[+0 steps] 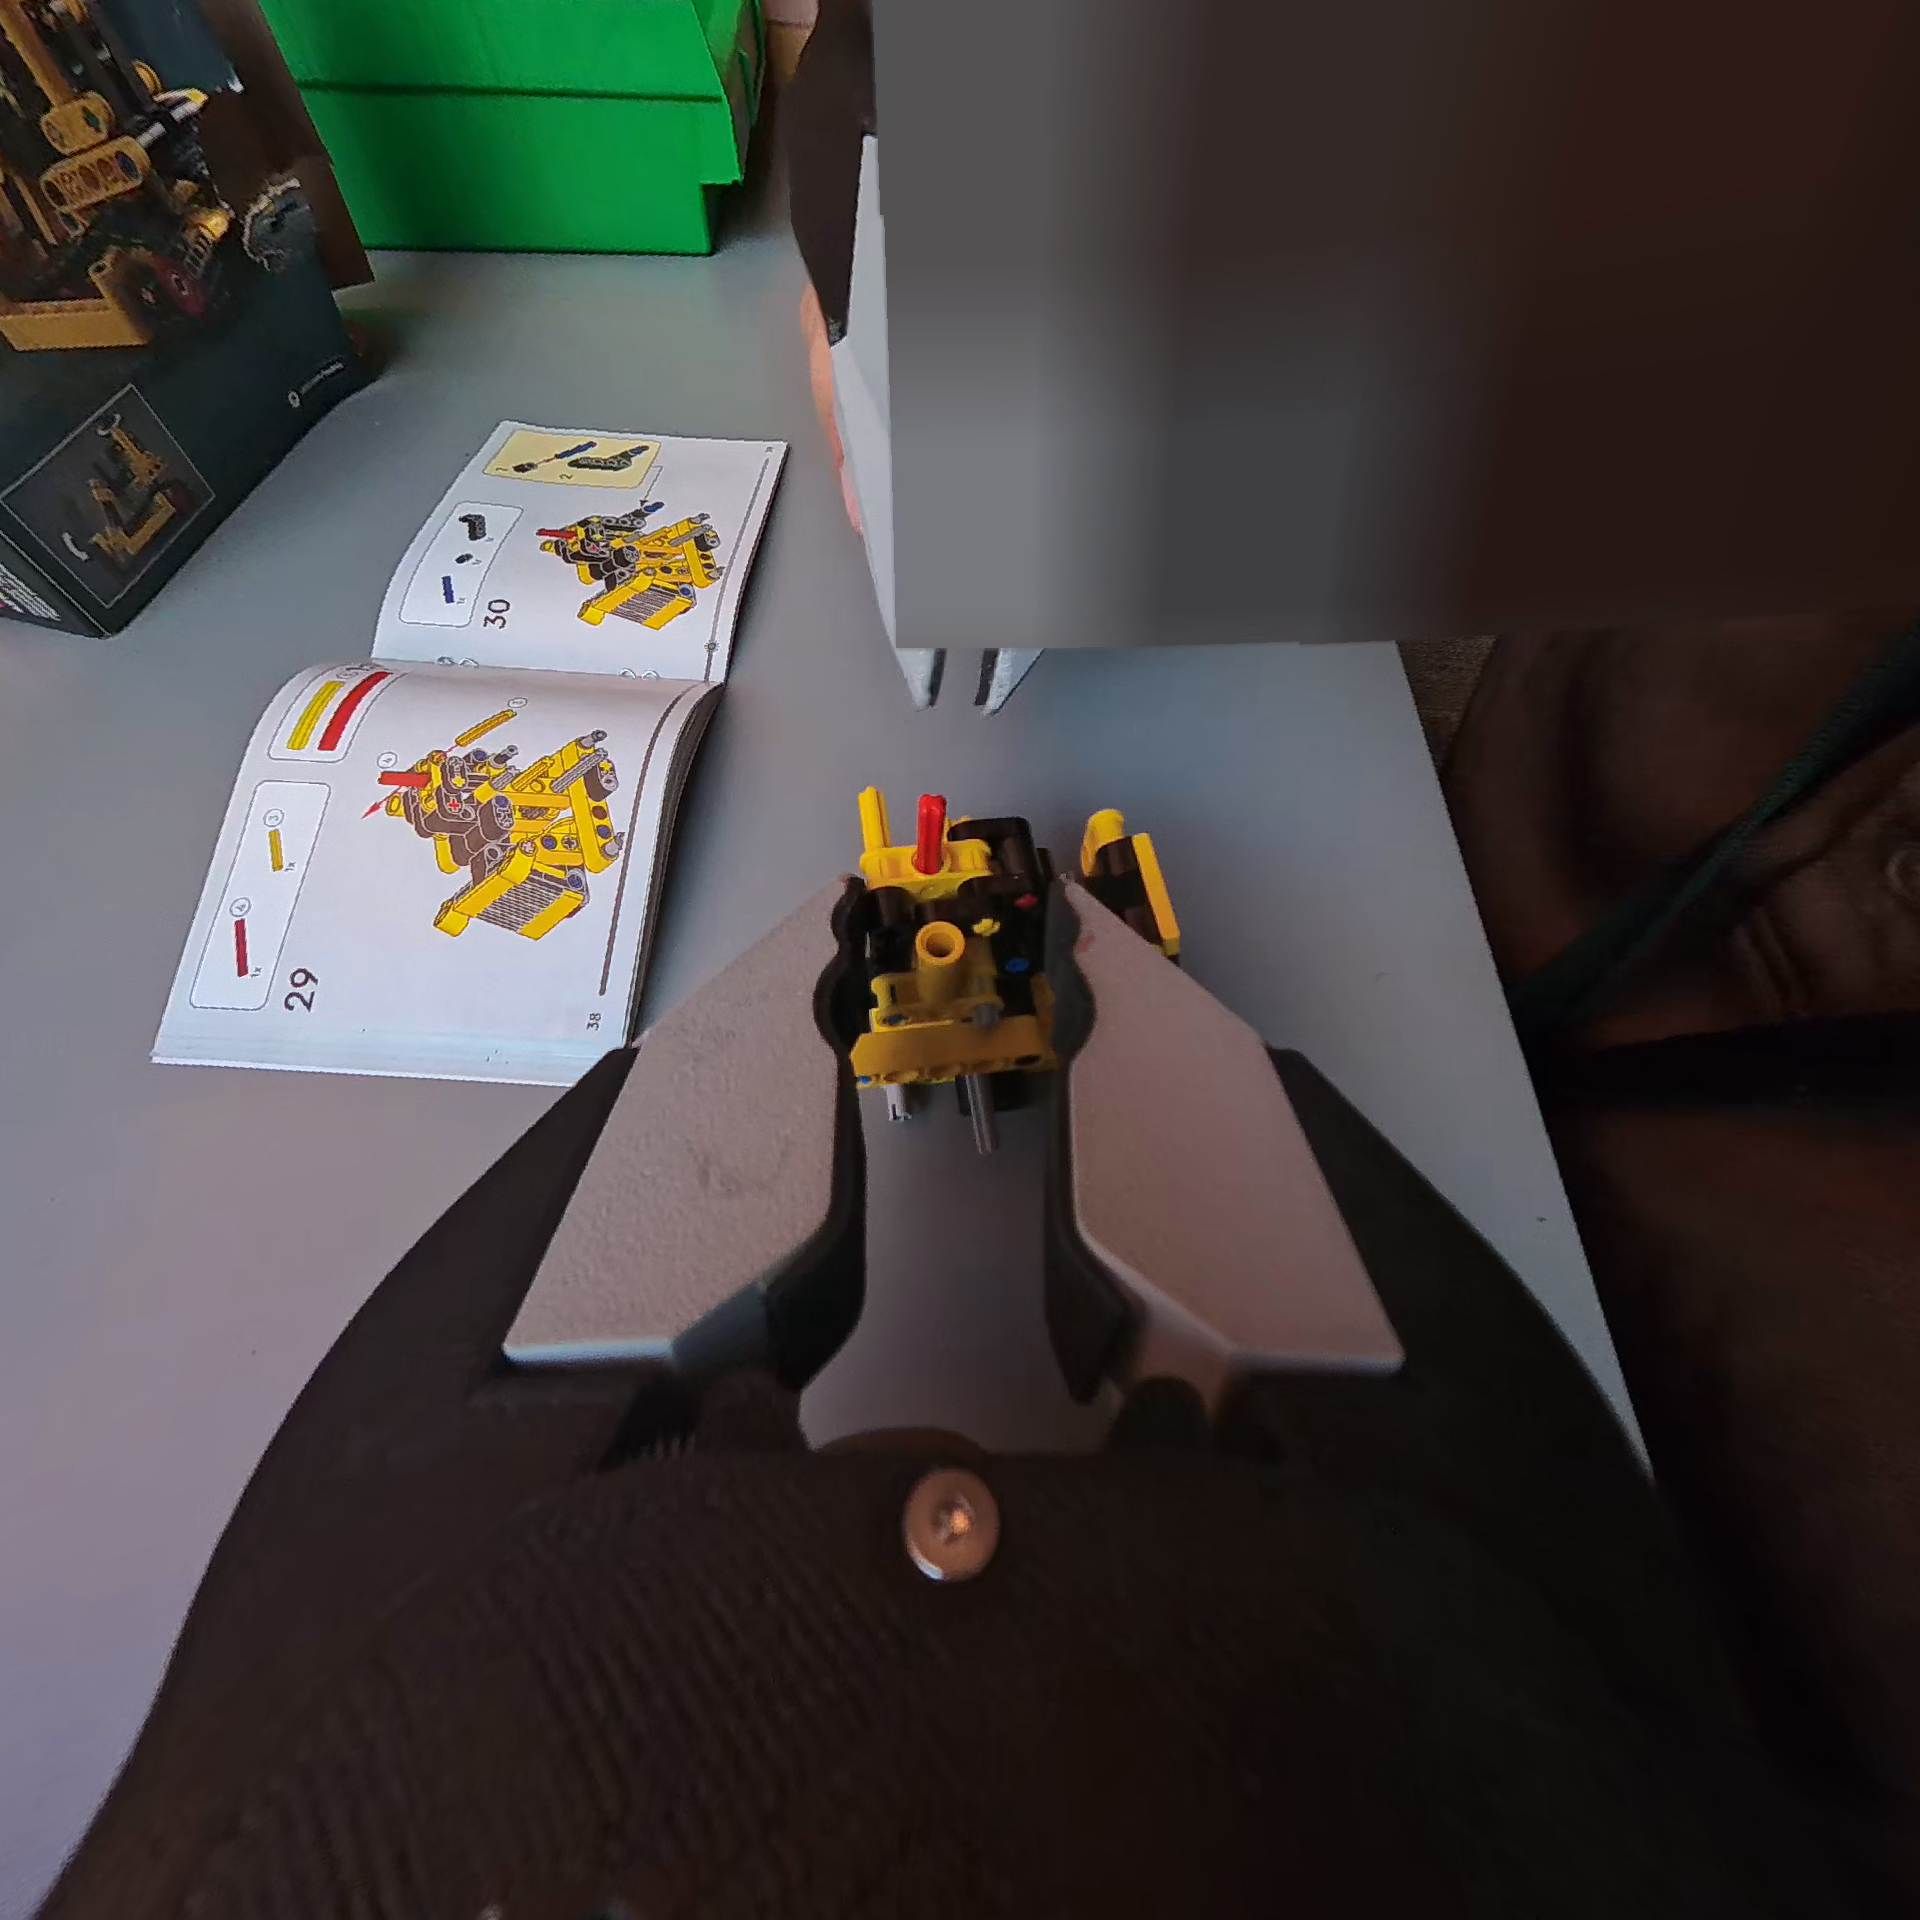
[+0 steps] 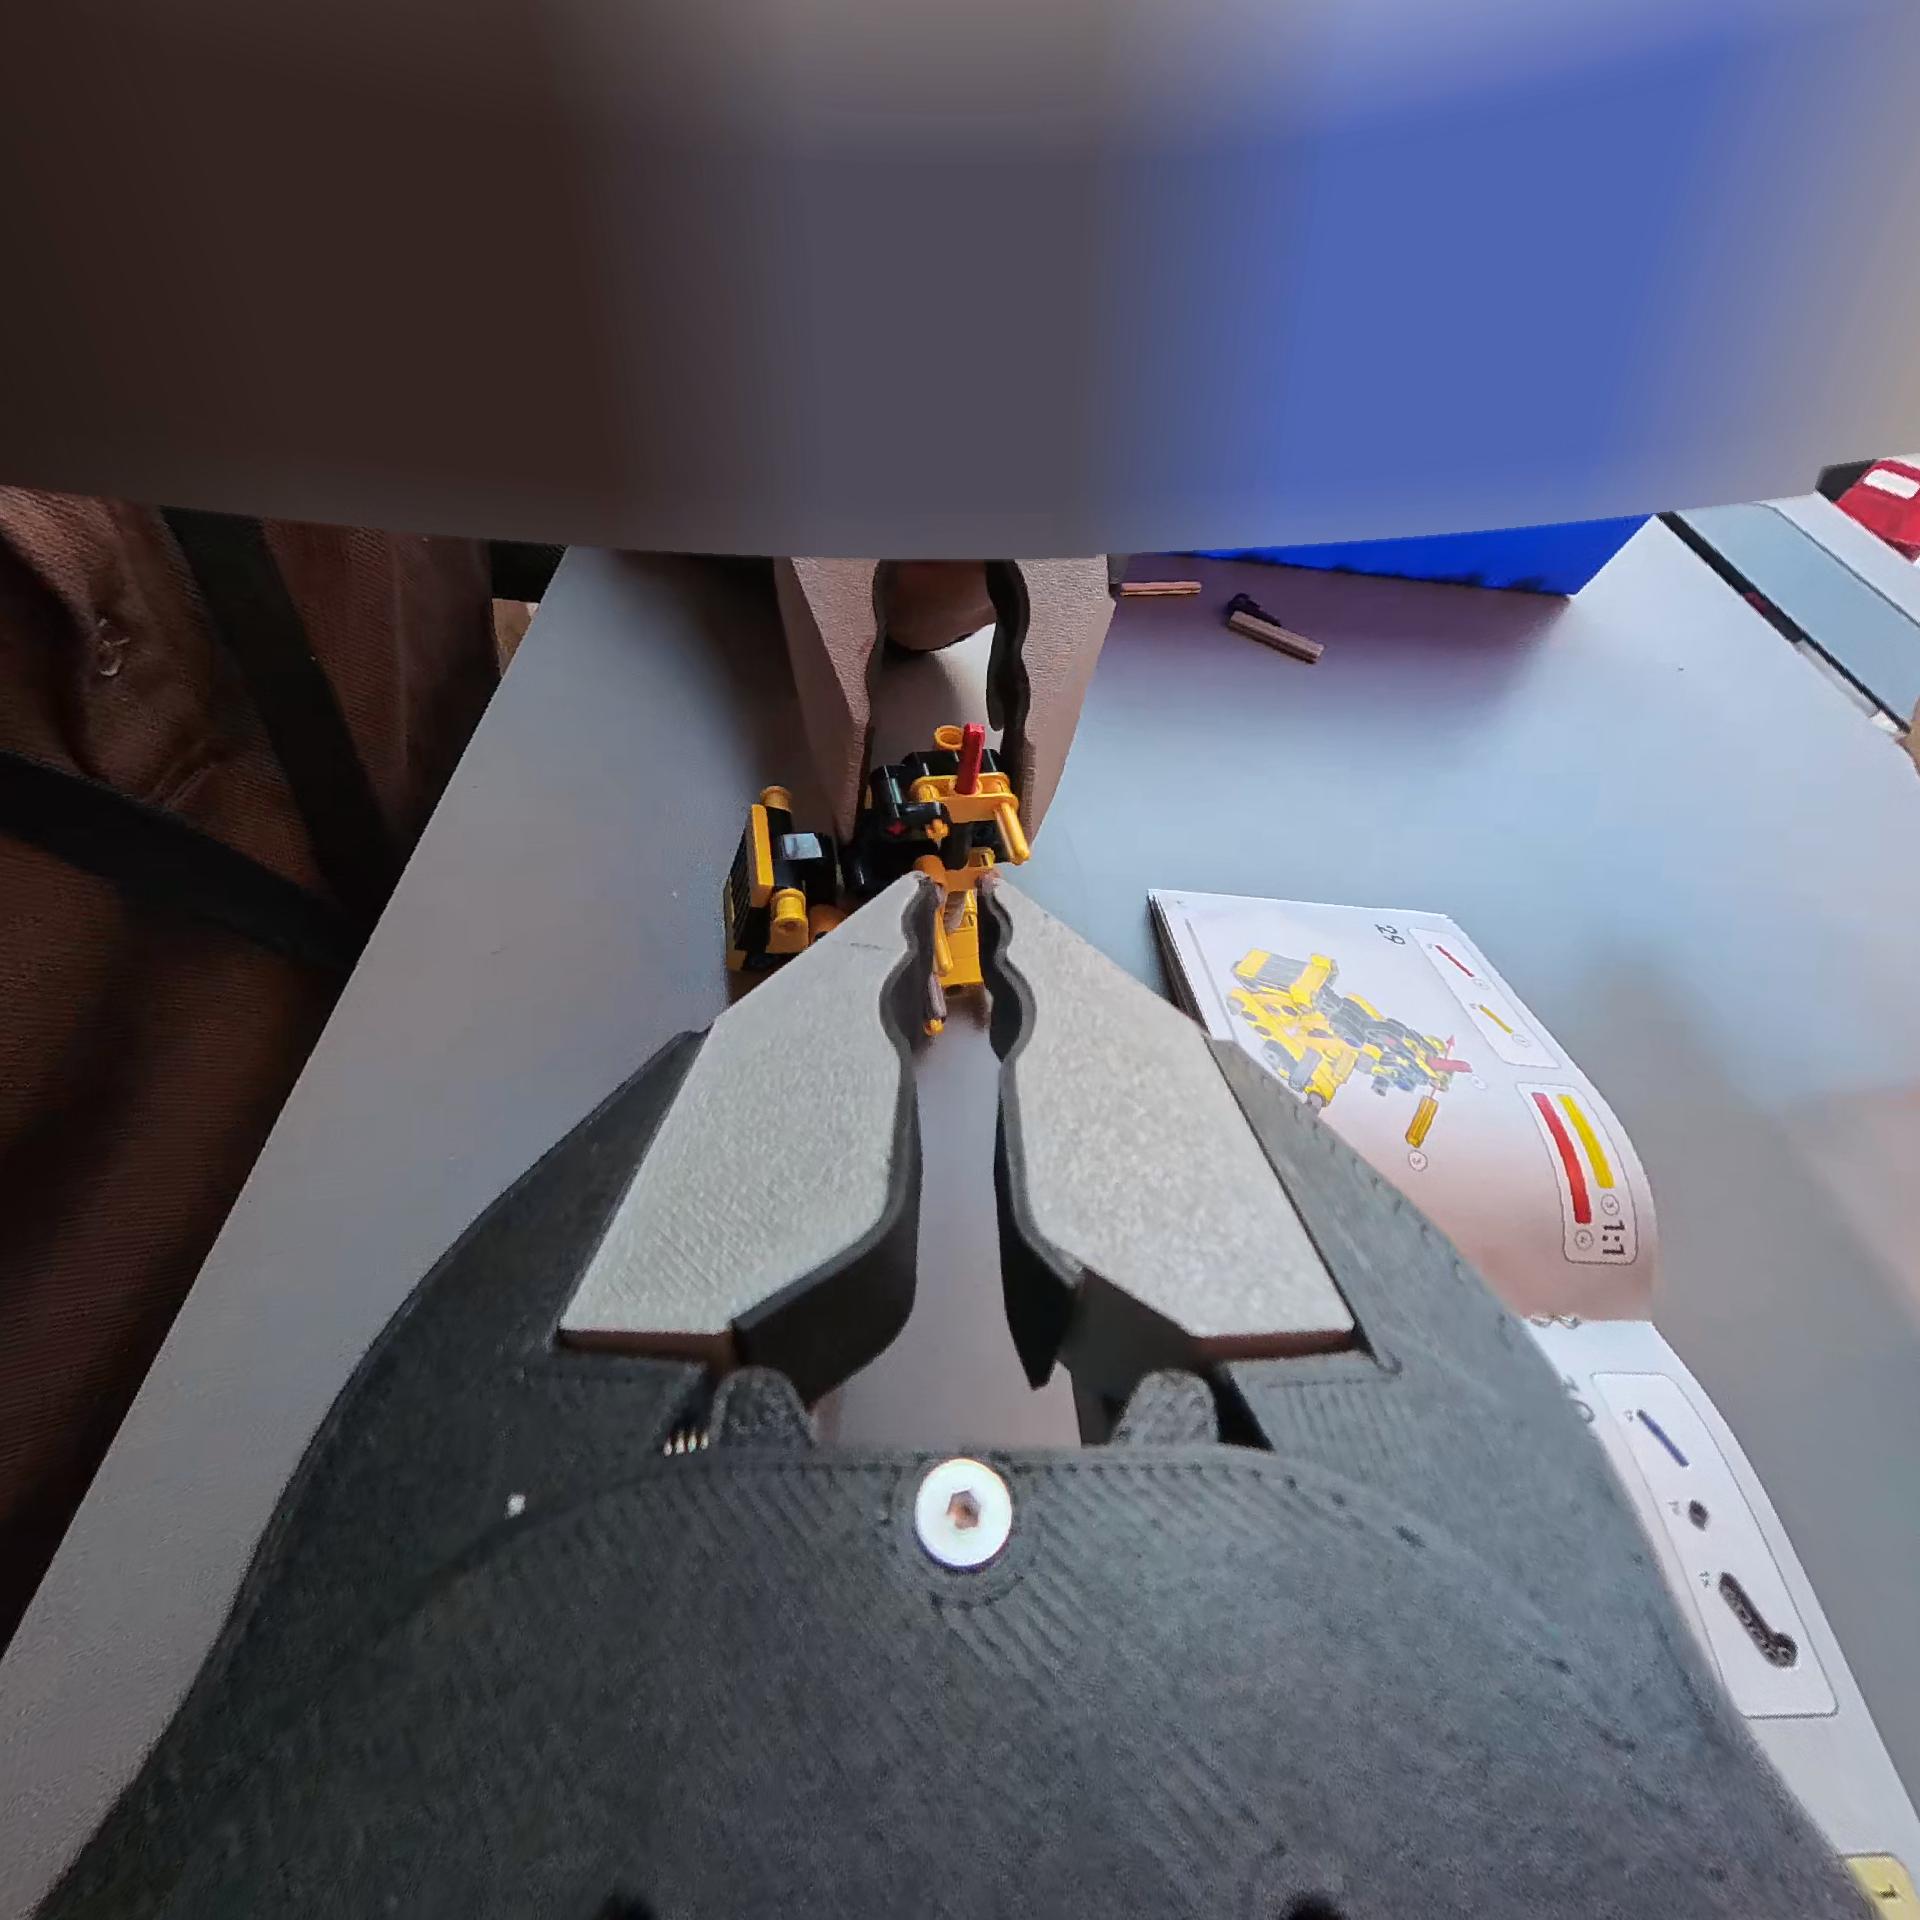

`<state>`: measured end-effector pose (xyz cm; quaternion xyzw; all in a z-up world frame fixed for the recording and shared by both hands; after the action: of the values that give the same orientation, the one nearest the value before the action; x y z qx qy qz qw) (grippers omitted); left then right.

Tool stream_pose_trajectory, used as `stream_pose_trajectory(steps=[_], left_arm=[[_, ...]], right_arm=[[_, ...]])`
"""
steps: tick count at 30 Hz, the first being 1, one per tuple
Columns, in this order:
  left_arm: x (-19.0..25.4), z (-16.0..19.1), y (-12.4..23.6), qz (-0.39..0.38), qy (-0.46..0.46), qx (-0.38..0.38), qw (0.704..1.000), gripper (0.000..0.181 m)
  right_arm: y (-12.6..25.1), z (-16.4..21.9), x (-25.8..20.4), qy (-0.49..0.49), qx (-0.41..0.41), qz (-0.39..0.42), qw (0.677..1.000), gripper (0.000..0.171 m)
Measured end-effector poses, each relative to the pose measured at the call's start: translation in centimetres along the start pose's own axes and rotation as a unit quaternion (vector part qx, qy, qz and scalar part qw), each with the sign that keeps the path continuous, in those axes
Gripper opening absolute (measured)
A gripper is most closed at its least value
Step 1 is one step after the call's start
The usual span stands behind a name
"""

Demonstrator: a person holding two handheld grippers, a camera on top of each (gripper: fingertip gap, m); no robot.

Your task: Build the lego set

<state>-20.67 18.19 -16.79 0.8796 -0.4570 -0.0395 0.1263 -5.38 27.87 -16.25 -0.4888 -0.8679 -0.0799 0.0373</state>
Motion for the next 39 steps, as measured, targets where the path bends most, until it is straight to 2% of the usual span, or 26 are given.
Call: stream_pose_trajectory(steps=[39], left_arm=[[-0.07, 0.02, -0.10, 0.005, 0.007, 0.001, 1.000, 0.031]], right_arm=[[0.08, -0.14, -0.32, 0.010, 0.009, -0.010, 1.000, 0.002]])
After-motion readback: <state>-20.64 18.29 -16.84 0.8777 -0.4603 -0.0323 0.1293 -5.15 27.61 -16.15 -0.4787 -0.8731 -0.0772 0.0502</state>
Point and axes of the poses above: each gripper's, where its closed fingertips meet, y back along the fingers, z out of its underside, x = y × z across the jaws, the point moved 9 cm from there along y, back along the fingers, and after that the axes turned 14 degrees about x, right-handed, at the moved point
